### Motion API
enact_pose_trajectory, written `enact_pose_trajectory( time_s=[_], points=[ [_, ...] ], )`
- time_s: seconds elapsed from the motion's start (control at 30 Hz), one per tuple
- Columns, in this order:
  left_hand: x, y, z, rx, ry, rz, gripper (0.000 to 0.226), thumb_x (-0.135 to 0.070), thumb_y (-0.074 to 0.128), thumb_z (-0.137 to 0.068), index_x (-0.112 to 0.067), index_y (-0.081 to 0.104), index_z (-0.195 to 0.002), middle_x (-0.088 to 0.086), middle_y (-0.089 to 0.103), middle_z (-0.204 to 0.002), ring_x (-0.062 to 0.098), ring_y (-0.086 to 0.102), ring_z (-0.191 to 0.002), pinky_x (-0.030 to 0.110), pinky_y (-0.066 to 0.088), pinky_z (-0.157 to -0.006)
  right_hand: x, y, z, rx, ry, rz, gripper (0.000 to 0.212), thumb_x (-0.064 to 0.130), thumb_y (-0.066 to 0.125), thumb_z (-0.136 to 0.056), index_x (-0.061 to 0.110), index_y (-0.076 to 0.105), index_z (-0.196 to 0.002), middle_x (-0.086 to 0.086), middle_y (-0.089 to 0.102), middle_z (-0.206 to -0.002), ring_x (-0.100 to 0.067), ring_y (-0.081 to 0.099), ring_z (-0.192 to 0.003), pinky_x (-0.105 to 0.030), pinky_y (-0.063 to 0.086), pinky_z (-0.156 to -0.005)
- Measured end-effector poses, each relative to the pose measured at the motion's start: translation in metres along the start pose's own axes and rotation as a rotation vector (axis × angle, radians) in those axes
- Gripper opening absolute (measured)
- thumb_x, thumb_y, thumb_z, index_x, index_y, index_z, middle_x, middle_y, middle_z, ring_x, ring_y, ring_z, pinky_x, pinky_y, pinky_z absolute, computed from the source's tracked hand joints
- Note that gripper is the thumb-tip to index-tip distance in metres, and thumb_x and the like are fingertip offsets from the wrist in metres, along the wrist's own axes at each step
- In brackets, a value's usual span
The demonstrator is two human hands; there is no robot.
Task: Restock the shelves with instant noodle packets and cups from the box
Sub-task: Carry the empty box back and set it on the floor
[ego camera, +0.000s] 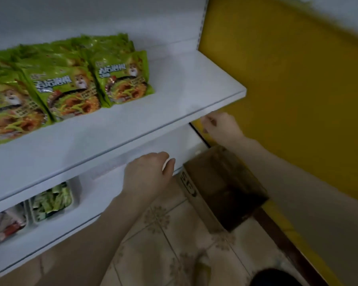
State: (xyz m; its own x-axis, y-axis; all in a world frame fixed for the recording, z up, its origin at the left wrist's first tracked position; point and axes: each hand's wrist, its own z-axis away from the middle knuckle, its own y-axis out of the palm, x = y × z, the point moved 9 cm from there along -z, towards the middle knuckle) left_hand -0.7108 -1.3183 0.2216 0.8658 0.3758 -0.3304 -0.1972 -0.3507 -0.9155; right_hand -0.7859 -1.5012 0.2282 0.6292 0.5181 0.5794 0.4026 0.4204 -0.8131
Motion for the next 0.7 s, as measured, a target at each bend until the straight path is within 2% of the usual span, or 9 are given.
enact_pose_trajectory(
  time_s=[0.07, 0.13, 0.2, 0.3, 0.4, 0.47, 0.57, 0.63, 0.7],
  points=[
    [-0.024, 0.026, -0.007, 0.053, 0.008, 0.096, 0.051, -0.045, 0.032, -0.084, -0.011, 0.066, -0.067, 0.003, 0.064, -0.057, 0.022, 0.061, -0.052, 0.033, 0.05, -0.043, -0.05, -0.02, 0.01, -0.025, 0.096, 0.025, 0.042, 0.03, 0.04, -0.097, -0.005, 0.06, -0.091, -0.022, 0.067, -0.091, -0.034, 0.062, -0.079, -0.043, 0.052, -0.069],
    [-0.048, 0.052, -0.012, 0.093, 0.016, 0.152, 0.05, -0.045, 0.033, -0.087, -0.009, 0.066, -0.073, 0.007, 0.066, -0.066, 0.025, 0.062, -0.062, 0.037, 0.051, -0.053, -0.102, -0.036, 0.019, -0.044, 0.192, 0.054, 0.04, 0.031, 0.039, -0.098, -0.003, 0.06, -0.09, -0.02, 0.067, -0.09, -0.03, 0.058, -0.069, -0.035, 0.046, -0.058],
    [-0.071, 0.078, -0.016, 0.12, 0.05, 0.179, 0.045, -0.041, 0.038, -0.092, -0.008, 0.066, -0.078, 0.007, 0.065, -0.071, 0.024, 0.061, -0.067, 0.034, 0.048, -0.058, -0.152, -0.046, 0.027, -0.054, 0.289, 0.065, 0.039, 0.031, 0.039, -0.098, -0.001, 0.06, -0.09, -0.018, 0.067, -0.092, -0.027, 0.056, -0.067, -0.032, 0.04, -0.057],
    [-0.096, 0.122, -0.022, 0.187, 0.044, 0.191, 0.037, -0.035, 0.044, -0.095, -0.008, 0.065, -0.08, 0.007, 0.063, -0.072, 0.023, 0.058, -0.068, 0.027, 0.037, -0.055, -0.218, -0.05, 0.032, -0.033, 0.396, 0.057, 0.036, 0.03, 0.039, -0.099, 0.001, 0.059, -0.091, -0.018, 0.066, -0.094, -0.021, 0.047, -0.056, -0.03, 0.037, -0.052],
    [-0.107, 0.174, -0.027, 0.297, -0.01, 0.165, 0.035, -0.034, 0.044, -0.095, -0.007, 0.063, -0.082, -0.002, 0.053, -0.061, 0.011, 0.046, -0.055, 0.018, 0.03, -0.047, -0.277, -0.046, 0.031, 0.003, 0.457, 0.058, 0.034, 0.029, 0.038, -0.1, 0.003, 0.06, -0.101, -0.019, 0.065, -0.092, -0.018, 0.042, -0.05, -0.029, 0.035, -0.048],
    [-0.113, 0.207, -0.031, 0.362, -0.053, 0.166, 0.031, -0.032, 0.045, -0.095, -0.008, 0.061, -0.082, -0.008, 0.042, -0.056, 0.006, 0.04, -0.05, 0.015, 0.027, -0.045, -0.312, -0.043, 0.028, 0.004, 0.479, 0.046, 0.032, 0.029, 0.039, -0.1, 0.005, 0.059, -0.104, -0.02, 0.066, -0.094, -0.02, 0.043, -0.05, -0.033, 0.039, -0.052],
    [-0.117, 0.255, -0.037, 0.457, -0.137, 0.181, 0.032, -0.028, 0.043, -0.096, -0.014, 0.052, -0.069, -0.002, 0.047, -0.058, 0.011, 0.048, -0.053, 0.018, 0.03, -0.046, -0.359, -0.033, 0.018, 0.044, 0.519, 0.036, 0.031, 0.03, 0.039, -0.099, 0.006, 0.055, -0.112, -0.023, 0.065, -0.098, -0.029, 0.051, -0.061, -0.039, 0.046, -0.06],
    [-0.115, 0.282, -0.037, 0.495, -0.209, 0.157, 0.037, -0.028, 0.04, -0.097, -0.022, 0.041, -0.06, -0.003, 0.045, -0.057, 0.007, 0.044, -0.051, 0.018, 0.027, -0.046, -0.386, -0.022, 0.013, 0.082, 0.552, 0.021, 0.033, 0.03, 0.039, -0.099, 0.006, 0.052, -0.118, -0.019, 0.062, -0.09, -0.032, 0.055, -0.068, -0.039, 0.046, -0.06],
    [-0.11, 0.309, -0.034, 0.537, -0.295, 0.139, 0.036, -0.03, 0.04, -0.097, -0.023, 0.04, -0.062, -0.003, 0.046, -0.059, 0.006, 0.044, -0.053, 0.018, 0.03, -0.049, -0.41, -0.007, 0.009, 0.111, 0.585, 0.004, 0.037, 0.029, 0.038, -0.099, 0.006, 0.047, -0.127, -0.006, 0.053, -0.076, -0.024, 0.051, -0.059, -0.03, 0.038, -0.05]
  ],
)
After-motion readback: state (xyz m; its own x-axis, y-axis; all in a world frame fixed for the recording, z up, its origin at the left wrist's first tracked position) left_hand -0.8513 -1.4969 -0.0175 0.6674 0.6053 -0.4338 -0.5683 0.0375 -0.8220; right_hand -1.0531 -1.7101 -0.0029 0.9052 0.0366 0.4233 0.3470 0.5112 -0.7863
